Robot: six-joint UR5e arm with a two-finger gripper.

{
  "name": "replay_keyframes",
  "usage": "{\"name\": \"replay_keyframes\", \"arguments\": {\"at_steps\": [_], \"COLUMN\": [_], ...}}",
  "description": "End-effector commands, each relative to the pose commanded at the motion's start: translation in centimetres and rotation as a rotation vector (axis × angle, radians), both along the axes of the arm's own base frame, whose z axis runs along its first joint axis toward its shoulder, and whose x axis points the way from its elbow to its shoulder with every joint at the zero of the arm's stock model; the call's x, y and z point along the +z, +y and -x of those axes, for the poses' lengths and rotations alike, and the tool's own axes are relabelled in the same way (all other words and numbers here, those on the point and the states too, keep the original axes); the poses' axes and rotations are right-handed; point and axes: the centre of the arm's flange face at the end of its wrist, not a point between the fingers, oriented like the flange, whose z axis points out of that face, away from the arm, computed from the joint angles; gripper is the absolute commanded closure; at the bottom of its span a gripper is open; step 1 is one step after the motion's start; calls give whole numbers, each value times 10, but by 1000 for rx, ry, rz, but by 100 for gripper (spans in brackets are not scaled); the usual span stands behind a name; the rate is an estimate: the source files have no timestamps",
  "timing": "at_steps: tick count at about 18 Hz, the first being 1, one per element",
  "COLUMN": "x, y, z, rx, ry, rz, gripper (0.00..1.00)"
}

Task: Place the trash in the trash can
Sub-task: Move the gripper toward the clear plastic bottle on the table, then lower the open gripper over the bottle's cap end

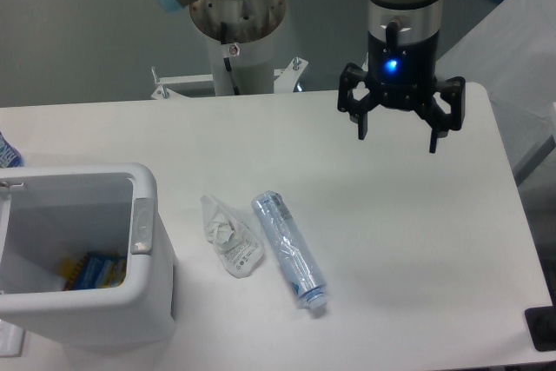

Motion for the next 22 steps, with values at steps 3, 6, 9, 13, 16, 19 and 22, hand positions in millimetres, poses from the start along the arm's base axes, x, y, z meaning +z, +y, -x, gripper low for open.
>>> {"name": "replay_keyframes", "arguments": {"at_steps": [3, 6, 9, 13, 16, 19, 22], "x": [-3, -7, -30, -66, -91, -114, -134], "y": [3, 5, 7, 5, 6, 11, 25], "z": [-1, 0, 3, -4, -15, -31, -50], "rx": [-2, 6, 8, 11, 38, 28, -8], "ry": [-6, -14, -49, -72, -47, -70, -105], "rz": [2, 6, 27, 32, 5, 14, 32], "gripper": [0, 0, 0, 0, 0, 0, 0]}}
